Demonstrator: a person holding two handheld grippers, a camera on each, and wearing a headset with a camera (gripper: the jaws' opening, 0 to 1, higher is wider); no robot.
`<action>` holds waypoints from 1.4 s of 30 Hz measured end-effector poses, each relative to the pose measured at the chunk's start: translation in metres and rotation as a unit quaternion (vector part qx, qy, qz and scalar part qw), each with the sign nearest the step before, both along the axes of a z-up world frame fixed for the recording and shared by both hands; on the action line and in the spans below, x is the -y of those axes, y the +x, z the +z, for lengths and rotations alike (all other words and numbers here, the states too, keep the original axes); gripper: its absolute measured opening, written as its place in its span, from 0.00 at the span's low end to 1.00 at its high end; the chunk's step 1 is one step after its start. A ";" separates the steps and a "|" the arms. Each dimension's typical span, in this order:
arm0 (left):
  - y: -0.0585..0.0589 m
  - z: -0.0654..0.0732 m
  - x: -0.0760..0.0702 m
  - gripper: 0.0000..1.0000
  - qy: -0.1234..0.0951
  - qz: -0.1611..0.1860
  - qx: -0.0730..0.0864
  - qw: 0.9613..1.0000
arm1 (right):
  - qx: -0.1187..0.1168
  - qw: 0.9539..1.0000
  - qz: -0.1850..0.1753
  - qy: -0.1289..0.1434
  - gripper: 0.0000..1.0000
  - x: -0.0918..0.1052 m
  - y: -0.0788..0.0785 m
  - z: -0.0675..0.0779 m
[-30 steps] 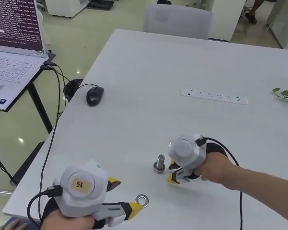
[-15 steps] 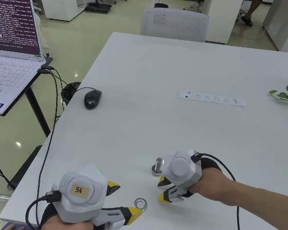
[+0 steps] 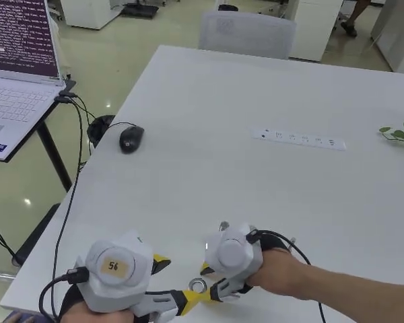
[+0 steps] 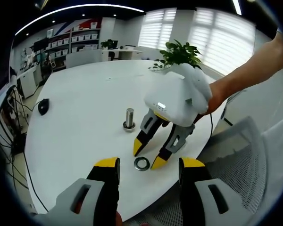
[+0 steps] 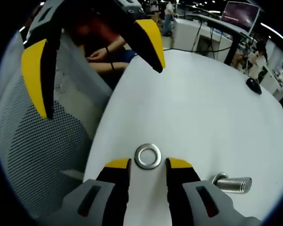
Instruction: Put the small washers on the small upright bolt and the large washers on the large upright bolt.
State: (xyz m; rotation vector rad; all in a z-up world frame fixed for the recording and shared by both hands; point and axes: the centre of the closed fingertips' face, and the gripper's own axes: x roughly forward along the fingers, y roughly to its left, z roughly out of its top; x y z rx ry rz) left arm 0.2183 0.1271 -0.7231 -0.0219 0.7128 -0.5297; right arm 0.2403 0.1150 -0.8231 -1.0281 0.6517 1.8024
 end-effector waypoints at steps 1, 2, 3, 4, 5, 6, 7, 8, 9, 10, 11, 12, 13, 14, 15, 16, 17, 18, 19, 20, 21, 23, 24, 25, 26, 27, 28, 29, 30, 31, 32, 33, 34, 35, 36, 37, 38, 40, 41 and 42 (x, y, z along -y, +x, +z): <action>0.000 0.000 -0.001 0.49 0.001 0.001 0.000 1.000 | 0.000 1.000 0.005 0.000 0.31 -0.001 -0.001 0.000; 0.000 0.000 -0.001 0.49 0.001 0.001 0.000 1.000 | 0.001 1.000 0.010 0.001 0.30 -0.002 -0.001 -0.001; 0.000 0.000 -0.002 0.49 0.001 0.001 0.000 1.000 | 0.001 1.000 0.012 0.001 0.30 -0.002 -0.001 -0.001; -0.001 0.000 -0.002 0.49 0.001 0.002 0.000 1.000 | 0.000 1.000 0.012 0.000 0.30 -0.003 -0.001 -0.001; -0.001 0.000 -0.002 0.49 0.001 0.002 0.000 1.000 | 0.001 1.000 0.014 -0.001 0.30 -0.004 -0.001 -0.001; -0.001 0.000 -0.003 0.49 0.001 0.003 0.000 1.000 | 0.002 1.000 0.019 -0.002 0.30 -0.004 -0.001 -0.001; -0.002 0.000 -0.003 0.49 0.001 0.003 0.000 1.000 | 0.005 1.000 0.023 -0.002 0.30 -0.004 -0.001 -0.001; -0.002 0.000 -0.003 0.49 0.001 0.003 0.000 1.000 | 0.006 1.000 0.026 -0.001 0.30 -0.004 -0.001 -0.001; -0.002 0.000 -0.003 0.49 0.001 0.003 0.000 1.000 | 0.005 1.000 0.026 -0.001 0.30 -0.004 -0.002 -0.001; -0.002 -0.001 -0.004 0.49 0.001 0.003 -0.001 1.000 | 0.005 1.000 0.026 0.000 0.29 -0.004 -0.002 -0.001; -0.002 -0.001 -0.004 0.49 0.002 0.003 0.000 1.000 | 0.007 1.000 0.030 -0.002 0.26 -0.003 -0.002 -0.001; -0.002 -0.001 -0.004 0.49 0.002 0.003 0.000 1.000 | 0.008 0.999 0.034 -0.001 0.25 -0.003 -0.002 -0.001; -0.002 -0.001 -0.004 0.49 0.002 0.003 0.000 1.000 | 0.008 0.999 0.031 -0.003 0.25 -0.002 -0.002 -0.001; -0.002 0.000 -0.004 0.49 0.002 0.003 0.000 1.000 | 0.008 0.999 0.031 -0.006 0.25 -0.002 -0.001 -0.001; -0.002 0.000 -0.004 0.49 0.002 0.003 0.001 1.000 | 0.010 0.999 0.032 -0.007 0.25 -0.002 -0.001 0.000; -0.001 0.001 -0.004 0.49 0.001 0.003 0.001 1.000 | 0.010 0.999 0.031 -0.007 0.24 -0.002 -0.001 0.000; -0.001 0.001 -0.004 0.49 0.002 0.003 0.001 1.000 | 0.011 0.999 0.029 -0.009 0.24 -0.001 -0.001 0.000; -0.001 0.001 -0.004 0.49 0.002 0.003 0.002 1.000 | 0.009 1.000 0.027 -0.010 0.24 -0.001 -0.001 0.001; -0.001 0.002 -0.004 0.49 0.001 0.003 0.002 1.000 | 0.009 1.000 0.024 -0.011 0.24 0.000 -0.001 0.000; -0.001 0.002 -0.004 0.49 0.001 0.004 0.003 1.000 | 0.008 1.000 0.023 -0.011 0.24 0.001 -0.001 0.001; -0.001 0.002 -0.004 0.49 0.002 0.004 0.003 1.000 | 0.007 1.000 0.020 -0.011 0.23 0.003 -0.001 0.000; -0.001 0.001 -0.005 0.49 0.003 0.004 0.002 1.000 | 0.007 1.000 0.019 -0.009 0.23 0.007 -0.002 0.001; 0.000 0.001 -0.005 0.49 0.003 0.005 0.002 1.000 | 0.007 1.000 0.018 -0.009 0.23 0.009 -0.002 0.001; 0.000 0.001 -0.006 0.49 0.002 0.006 0.002 1.000 | 0.007 1.000 0.016 -0.007 0.23 0.011 -0.001 0.001; 0.000 0.002 -0.006 0.49 0.002 0.006 0.003 1.000 | 0.006 1.000 0.013 -0.007 0.23 0.012 -0.001 0.001; 0.000 0.002 -0.006 0.49 0.002 0.007 0.003 1.000 | 0.005 1.000 0.008 -0.006 0.23 0.015 0.000 0.001; 0.000 0.002 -0.006 0.49 0.002 0.007 0.003 1.000 | 0.005 1.000 0.005 -0.005 0.23 0.016 0.000 0.001; 0.000 0.002 -0.006 0.49 0.002 0.007 0.003 1.000 | 0.004 1.000 0.000 -0.003 0.23 0.017 0.002 0.001; 0.000 0.001 -0.006 0.49 0.002 0.007 0.003 1.000 | 0.003 1.000 -0.008 -0.004 0.23 0.020 0.003 0.001; 0.000 0.001 -0.006 0.49 0.002 0.007 0.003 1.000 | 0.004 1.000 -0.010 -0.004 0.23 0.021 0.004 0.001; 0.000 0.001 -0.006 0.49 0.002 0.007 0.003 1.000 | 0.007 1.000 -0.012 -0.003 0.23 0.024 0.006 0.001; 0.000 0.001 -0.006 0.49 0.002 0.007 0.003 1.000 | 0.007 1.000 -0.014 -0.004 0.23 0.026 0.007 0.001; 0.000 0.001 -0.005 0.49 0.002 0.006 0.002 1.000 | 0.009 1.000 -0.018 -0.005 0.23 0.029 0.010 0.001; -0.001 0.001 -0.005 0.49 0.002 0.005 0.002 1.000 | 0.011 1.000 -0.021 -0.005 0.23 0.031 0.011 0.001; -0.001 0.000 -0.004 0.49 0.002 0.004 0.001 1.000 | 0.009 1.000 -0.029 -0.007 0.23 0.034 0.014 0.001; -0.001 0.000 -0.004 0.49 0.002 0.004 0.001 1.000 | 0.007 0.999 -0.032 -0.009 0.23 0.035 0.015 0.001; -0.001 0.000 -0.003 0.49 0.003 0.003 0.001 1.000 | 0.005 0.999 -0.035 -0.010 0.23 0.037 0.016 0.001; -0.001 0.000 -0.002 0.49 0.002 0.002 0.001 1.000 | 0.002 0.999 -0.037 -0.010 0.24 0.040 0.017 0.001; 0.000 0.000 -0.002 0.49 0.002 0.001 0.001 1.000 | 0.000 0.999 -0.035 -0.011 0.24 0.040 0.017 0.001; 0.000 0.000 -0.001 0.49 0.002 0.000 0.000 1.000 | 0.003 0.999 -0.029 -0.012 0.24 0.040 0.017 0.001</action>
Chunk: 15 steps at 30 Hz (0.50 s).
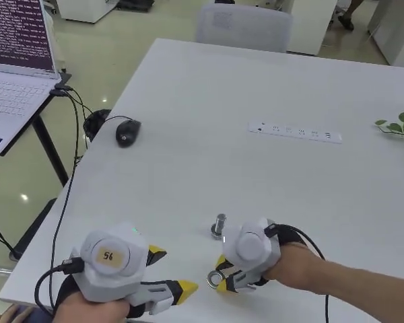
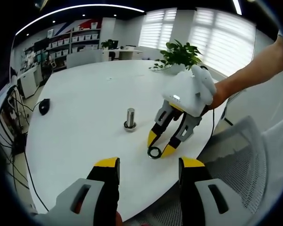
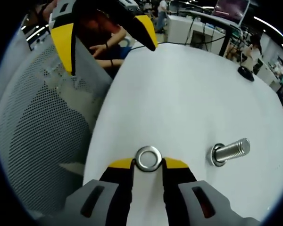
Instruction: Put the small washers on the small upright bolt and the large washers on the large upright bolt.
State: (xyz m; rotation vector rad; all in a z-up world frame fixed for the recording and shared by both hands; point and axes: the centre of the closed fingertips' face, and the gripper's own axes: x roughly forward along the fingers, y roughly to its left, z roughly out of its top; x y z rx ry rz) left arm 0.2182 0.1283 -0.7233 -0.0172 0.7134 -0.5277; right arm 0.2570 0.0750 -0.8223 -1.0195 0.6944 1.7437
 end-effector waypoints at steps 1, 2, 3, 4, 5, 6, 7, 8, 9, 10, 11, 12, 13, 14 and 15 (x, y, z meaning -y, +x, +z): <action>0.001 0.000 0.001 0.49 0.000 -0.001 0.000 1.000 | 0.007 1.000 0.018 -0.001 0.24 0.000 -0.001 0.000; 0.001 0.000 0.002 0.49 0.000 -0.002 0.000 1.000 | 0.005 1.000 0.017 -0.003 0.24 -0.001 -0.001 0.000; 0.001 0.001 0.004 0.49 -0.001 -0.004 0.000 1.000 | 0.005 1.000 0.018 -0.008 0.24 -0.002 -0.001 0.000; 0.001 0.001 0.004 0.49 -0.001 -0.004 0.000 1.000 | 0.007 1.000 0.021 -0.009 0.24 -0.002 -0.001 0.000; 0.001 0.000 0.006 0.49 -0.001 -0.006 0.000 1.000 | 0.007 1.000 0.027 -0.010 0.24 -0.003 -0.001 -0.001; 0.001 0.000 0.007 0.49 -0.001 -0.007 0.000 1.000 | 0.007 1.000 0.028 -0.011 0.24 -0.003 -0.001 -0.001; 0.001 0.000 0.007 0.49 -0.001 -0.008 -0.001 1.000 | 0.005 0.999 0.029 -0.012 0.24 -0.004 -0.001 -0.001; 0.000 0.000 0.008 0.49 -0.001 -0.009 -0.001 1.000 | 0.004 0.999 0.031 -0.014 0.24 -0.004 -0.001 -0.001; 0.000 0.000 0.009 0.49 -0.001 -0.009 -0.001 1.000 | 0.004 0.999 0.033 -0.017 0.24 -0.004 0.000 -0.001; 0.000 0.000 0.009 0.49 -0.002 -0.009 -0.001 1.000 | 0.006 0.999 0.036 -0.018 0.25 -0.004 0.000 -0.001; 0.000 0.000 0.009 0.49 -0.002 -0.009 -0.001 1.000 | 0.007 0.999 0.038 -0.019 0.25 -0.004 0.000 -0.001; -0.001 0.000 0.009 0.49 -0.002 -0.008 -0.001 1.000 | 0.008 0.999 0.040 -0.019 0.25 -0.005 -0.001 -0.001; -0.001 0.000 0.008 0.49 -0.002 -0.007 -0.002 1.000 | 0.008 0.999 0.040 -0.019 0.25 -0.005 -0.001 -0.001; -0.001 -0.001 0.007 0.49 -0.002 -0.006 -0.001 1.000 | 0.007 0.999 0.040 -0.018 0.25 -0.005 -0.001 -0.001; -0.001 -0.001 0.007 0.49 -0.003 -0.005 -0.001 1.000 | 0.007 0.999 0.040 -0.018 0.25 -0.006 -0.001 -0.001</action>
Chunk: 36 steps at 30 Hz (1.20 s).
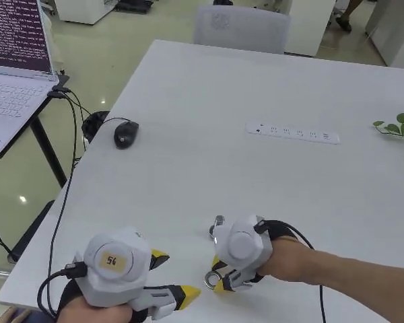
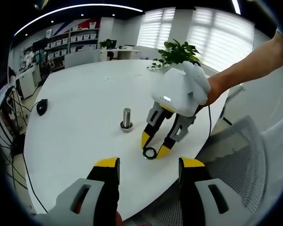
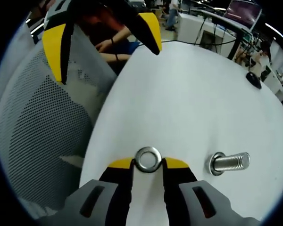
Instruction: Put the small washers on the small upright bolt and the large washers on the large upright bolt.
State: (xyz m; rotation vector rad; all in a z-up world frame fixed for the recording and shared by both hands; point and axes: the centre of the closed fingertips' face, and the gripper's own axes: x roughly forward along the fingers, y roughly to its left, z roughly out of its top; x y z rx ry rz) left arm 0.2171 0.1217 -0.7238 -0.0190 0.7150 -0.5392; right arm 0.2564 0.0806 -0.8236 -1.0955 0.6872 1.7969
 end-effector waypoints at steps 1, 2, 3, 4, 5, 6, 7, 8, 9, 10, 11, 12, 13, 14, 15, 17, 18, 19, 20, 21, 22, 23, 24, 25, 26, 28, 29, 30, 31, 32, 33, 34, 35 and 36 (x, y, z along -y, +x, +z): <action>0.000 0.000 0.000 0.49 0.000 0.001 0.000 1.000 | -0.001 1.000 0.000 0.000 0.25 0.000 0.000 0.000; 0.000 0.000 -0.001 0.49 0.000 0.001 0.000 1.000 | -0.001 1.000 0.001 0.000 0.25 -0.001 0.000 0.000; 0.000 0.000 -0.001 0.49 0.001 0.000 0.000 1.000 | -0.001 1.000 0.001 0.000 0.25 -0.001 0.000 0.000; 0.000 0.000 -0.001 0.49 0.001 0.000 0.000 1.000 | -0.001 1.000 0.002 0.000 0.26 -0.001 0.000 0.000; 0.000 0.000 -0.001 0.49 0.001 0.000 0.000 1.000 | 0.000 1.000 0.003 0.000 0.26 -0.001 0.000 0.000; 0.000 0.000 -0.001 0.49 0.001 -0.001 0.000 1.000 | 0.000 1.000 0.004 0.000 0.26 -0.001 0.000 0.000; 0.001 0.001 0.000 0.49 0.001 -0.001 0.000 1.000 | 0.000 1.000 0.003 -0.001 0.26 -0.001 0.000 -0.001; 0.001 0.001 0.000 0.49 0.000 -0.002 0.001 1.000 | 0.000 1.000 0.002 -0.001 0.25 -0.002 0.000 -0.001; 0.002 0.000 0.001 0.49 0.000 -0.003 0.001 1.000 | 0.001 1.000 -0.001 -0.003 0.25 -0.001 0.001 -0.001; 0.002 0.000 0.002 0.49 0.000 -0.004 0.001 1.000 | 0.002 1.000 -0.002 -0.003 0.25 -0.002 0.001 -0.001; 0.003 0.001 0.003 0.49 0.000 -0.006 0.001 1.000 | 0.002 1.000 -0.004 -0.004 0.24 -0.001 0.001 -0.001; 0.003 0.001 0.003 0.49 0.000 -0.006 0.001 1.000 | 0.003 1.000 -0.006 -0.005 0.24 -0.002 0.001 -0.001; 0.003 0.001 0.004 0.49 0.000 -0.007 0.001 1.000 | 0.004 1.000 -0.006 -0.005 0.24 -0.001 0.001 -0.001; 0.004 0.001 0.005 0.49 0.000 -0.009 0.002 1.000 | 0.004 1.000 -0.008 -0.006 0.24 -0.001 0.002 -0.001; 0.004 0.001 0.005 0.49 0.000 -0.010 0.002 1.000 | 0.005 1.000 -0.009 -0.005 0.24 -0.001 0.002 -0.001; 0.004 0.002 0.004 0.49 0.000 -0.010 0.004 1.000 | 0.005 1.000 -0.012 -0.004 0.23 0.001 0.002 -0.001; 0.005 0.002 0.003 0.49 0.000 -0.009 0.004 1.000 | 0.005 1.000 -0.013 -0.003 0.23 0.002 0.002 -0.001; 0.005 0.002 0.002 0.49 0.000 -0.007 0.004 1.000 | 0.005 1.000 -0.015 -0.001 0.23 0.003 0.002 -0.001; 0.005 0.002 0.000 0.49 0.000 -0.005 0.004 1.000 | 0.003 1.000 -0.023 0.001 0.23 0.004 0.003 -0.001; 0.004 0.002 -0.001 0.49 0.000 -0.004 0.004 1.000 | 0.002 1.000 -0.028 0.003 0.23 0.004 0.003 -0.001; 0.003 0.002 -0.002 0.49 0.001 -0.002 0.003 1.000 | 0.001 0.999 -0.033 0.005 0.23 0.006 0.004 -0.001; 0.003 0.001 -0.003 0.49 0.001 -0.001 0.003 1.000 | 0.000 0.999 -0.035 0.007 0.23 0.006 0.004 -0.001; 0.002 0.000 -0.005 0.49 0.001 0.000 0.002 1.000 | -0.001 0.999 -0.039 0.009 0.23 0.007 0.004 0.000; 0.002 0.000 -0.005 0.49 0.001 0.001 0.001 1.000 | -0.002 0.999 -0.042 0.010 0.23 0.008 0.004 0.000; 0.001 0.000 -0.006 0.49 0.002 0.001 0.001 1.000 | -0.002 0.999 -0.045 0.010 0.23 0.009 0.004 0.000; 0.001 -0.001 -0.007 0.49 0.002 0.002 0.001 1.000 | -0.004 0.999 -0.052 0.010 0.23 0.009 0.005 0.000; 0.000 -0.001 -0.007 0.49 0.001 0.003 0.000 1.000 | -0.004 0.998 -0.055 0.012 0.23 0.009 0.005 0.000; 0.000 -0.001 -0.007 0.49 0.001 0.004 0.000 1.000 | -0.004 0.998 -0.057 0.013 0.23 0.009 0.006 0.001; 0.000 -0.001 -0.006 0.49 0.002 0.004 0.000 1.000 | -0.005 0.998 -0.061 0.014 0.23 0.010 0.006 0.001; 0.000 -0.001 -0.006 0.49 0.002 0.004 0.000 1.000 | -0.006 0.998 -0.065 0.015 0.23 0.010 0.007 0.001; 0.000 -0.001 -0.006 0.49 0.001 0.004 0.000 1.000 | -0.005 0.997 -0.071 0.018 0.23 0.010 0.008 0.002; 0.000 -0.001 -0.006 0.49 0.001 0.004 0.000 1.000 | -0.006 0.997 -0.075 0.020 0.23 0.010 0.009 0.002; 0.000 -0.001 -0.006 0.49 0.001 0.004 0.000 1.000 | -0.010 0.996 -0.082 0.022 0.23 0.010 0.010 0.003; 0.000 -0.001 -0.005 0.49 0.001 0.003 0.000 1.000 | -0.012 0.996 -0.085 0.022 0.23 0.010 0.010 0.003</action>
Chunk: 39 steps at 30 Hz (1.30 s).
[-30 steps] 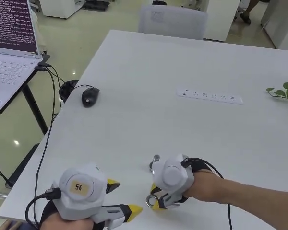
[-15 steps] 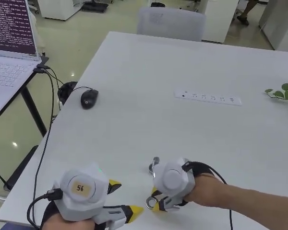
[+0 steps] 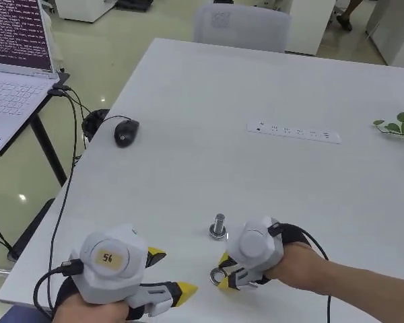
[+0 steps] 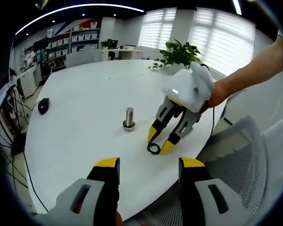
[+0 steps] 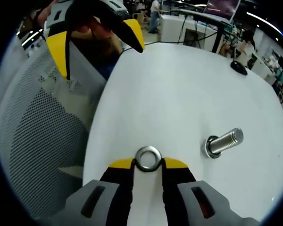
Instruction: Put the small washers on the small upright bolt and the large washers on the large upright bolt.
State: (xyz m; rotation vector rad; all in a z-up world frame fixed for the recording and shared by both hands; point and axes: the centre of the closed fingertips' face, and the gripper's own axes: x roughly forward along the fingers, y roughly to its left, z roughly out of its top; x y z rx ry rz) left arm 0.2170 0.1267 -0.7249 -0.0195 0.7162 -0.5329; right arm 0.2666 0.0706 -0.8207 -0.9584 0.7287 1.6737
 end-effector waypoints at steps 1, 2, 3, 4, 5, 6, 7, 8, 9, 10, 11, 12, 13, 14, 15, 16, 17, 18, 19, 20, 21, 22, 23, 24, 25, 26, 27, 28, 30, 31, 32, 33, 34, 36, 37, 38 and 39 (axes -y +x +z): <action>0.000 0.000 0.001 0.49 0.000 0.000 0.000 1.000 | 0.001 1.000 -0.001 0.000 0.23 0.000 0.000 0.000; 0.000 0.000 0.001 0.49 0.000 -0.001 0.000 1.000 | 0.002 1.000 -0.003 -0.001 0.23 0.001 0.000 0.000; 0.000 0.001 0.001 0.49 0.000 -0.002 0.000 1.000 | 0.002 1.000 -0.003 -0.001 0.23 0.002 0.000 0.000; 0.001 0.001 0.001 0.49 0.001 -0.002 0.000 1.000 | 0.002 1.000 -0.004 -0.002 0.23 0.003 0.000 0.000; 0.001 0.001 0.001 0.49 0.000 -0.002 0.001 1.000 | 0.002 1.000 -0.004 -0.002 0.23 0.003 0.000 0.000; 0.001 0.001 0.001 0.49 0.000 -0.001 0.001 1.000 | 0.002 1.000 -0.005 -0.002 0.23 0.005 0.001 0.000; 0.001 0.000 0.001 0.49 0.000 -0.001 0.001 1.000 | 0.002 1.000 -0.007 -0.002 0.23 0.005 0.001 0.000; 0.001 0.001 0.001 0.49 0.001 -0.001 0.001 1.000 | 0.002 1.000 -0.010 -0.004 0.23 0.007 0.002 -0.001; 0.001 0.001 0.000 0.49 0.001 -0.001 0.001 1.000 | 0.002 1.000 -0.011 -0.005 0.23 0.008 0.002 -0.002; 0.001 0.001 0.001 0.49 0.001 -0.002 0.001 1.000 | 0.001 1.000 -0.012 -0.007 0.23 0.009 0.002 -0.003; 0.001 0.001 0.001 0.49 0.001 -0.002 0.000 1.000 | 0.001 1.000 -0.011 -0.006 0.24 0.009 0.002 -0.003; 0.001 0.001 0.001 0.49 0.002 -0.003 0.000 1.000 | 0.002 1.000 -0.008 -0.004 0.24 0.008 0.002 -0.003; 0.001 0.000 0.001 0.49 0.002 -0.003 0.000 1.000 | 0.005 1.000 0.000 -0.006 0.24 0.008 0.002 -0.003; 0.000 0.000 0.001 0.49 0.002 -0.003 0.000 1.000 | 0.009 1.000 0.008 -0.008 0.24 0.008 0.002 -0.003; 0.000 0.000 0.002 0.49 0.002 -0.003 -0.001 1.000 | 0.011 1.000 0.016 -0.010 0.24 0.008 0.002 -0.003; 0.000 0.000 0.002 0.49 0.002 -0.004 -0.001 1.000 | 0.011 1.000 0.021 -0.012 0.24 0.008 0.001 -0.003; 0.000 0.000 0.003 0.49 0.002 -0.005 -0.001 1.000 | 0.012 0.999 0.032 -0.014 0.25 0.007 0.001 -0.003; 0.000 0.000 0.003 0.49 0.002 -0.005 -0.001 1.000 | 0.012 0.999 0.037 -0.015 0.25 0.007 0.000 -0.003; 0.001 0.000 0.003 0.49 0.002 -0.005 0.000 1.000 | 0.013 0.999 0.047 -0.017 0.25 0.006 0.000 -0.004; 0.000 0.000 0.004 0.49 0.002 -0.005 0.000 1.000 | 0.015 0.998 0.054 -0.017 0.25 0.006 0.000 -0.004; 0.000 0.001 0.004 0.49 0.002 -0.005 0.000 1.000 | 0.015 0.998 0.059 -0.020 0.26 0.006 0.000 -0.004; 0.000 0.001 0.004 0.49 0.001 -0.005 0.000 1.000 | 0.015 0.998 0.063 -0.021 0.26 0.005 0.000 -0.004; 0.000 0.001 0.004 0.49 0.001 -0.004 0.000 1.000 | 0.016 0.997 0.067 -0.022 0.26 0.005 0.000 -0.004; 0.000 0.001 0.004 0.49 0.001 -0.004 0.000 1.000 | 0.015 0.997 0.071 -0.022 0.27 0.005 0.000 -0.004; 0.000 0.001 0.004 0.49 0.001 -0.003 0.000 1.000 | 0.014 0.997 0.075 -0.022 0.27 0.005 -0.001 -0.004; 0.000 0.001 0.004 0.49 0.001 -0.003 -0.001 1.000 | 0.012 0.996 0.080 -0.022 0.27 0.004 -0.001 -0.003; -0.001 0.000 0.003 0.49 0.000 -0.003 -0.001 1.000 | 0.012 0.996 0.083 -0.022 0.27 0.004 -0.002 -0.004; -0.001 0.000 0.003 0.49 0.001 -0.003 -0.001 1.000 | 0.011 0.996 0.088 -0.022 0.28 0.004 -0.002 -0.003; -0.001 0.000 0.003 0.49 0.001 -0.003 -0.002 1.000 | 0.006 0.995 0.100 -0.019 0.29 0.003 -0.005 -0.003; 0.000 -0.001 0.003 0.49 0.000 -0.003 -0.002 1.000 | 0.004 0.994 0.106 -0.017 0.29 0.003 -0.006 -0.003; 0.000 -0.001 0.003 0.49 0.000 -0.002 -0.002 1.000 | 0.008 0.994 0.110 -0.018 0.28 0.003 -0.005 -0.003; 0.000 -0.001 0.003 0.49 0.000 -0.002 -0.002 1.000 | 0.006 0.994 0.108 -0.019 0.25 0.003 -0.004 -0.003; 0.000 -0.001 0.003 0.49 0.000 -0.003 -0.002 1.000 | 0.000 0.995 0.101 -0.020 0.25 0.003 -0.003 -0.004; 0.001 0.001 0.004 0.49 0.000 -0.004 -0.001 1.000 | 0.003 0.994 0.107 -0.023 0.25 0.003 -0.004 -0.004; 0.001 0.001 0.004 0.49 0.000 -0.004 0.000 1.000 | 0.004 0.994 0.109 -0.024 0.25 0.003 -0.004 -0.004; 0.001 0.001 0.003 0.49 0.000 -0.003 0.000 1.000 | 0.005 0.994 0.110 -0.028 0.25 0.003 -0.005 -0.005; 0.001 0.001 0.002 0.49 0.000 -0.002 -0.001 1.000 | 0.006 0.993 0.111 -0.031 0.25 0.004 -0.005 -0.005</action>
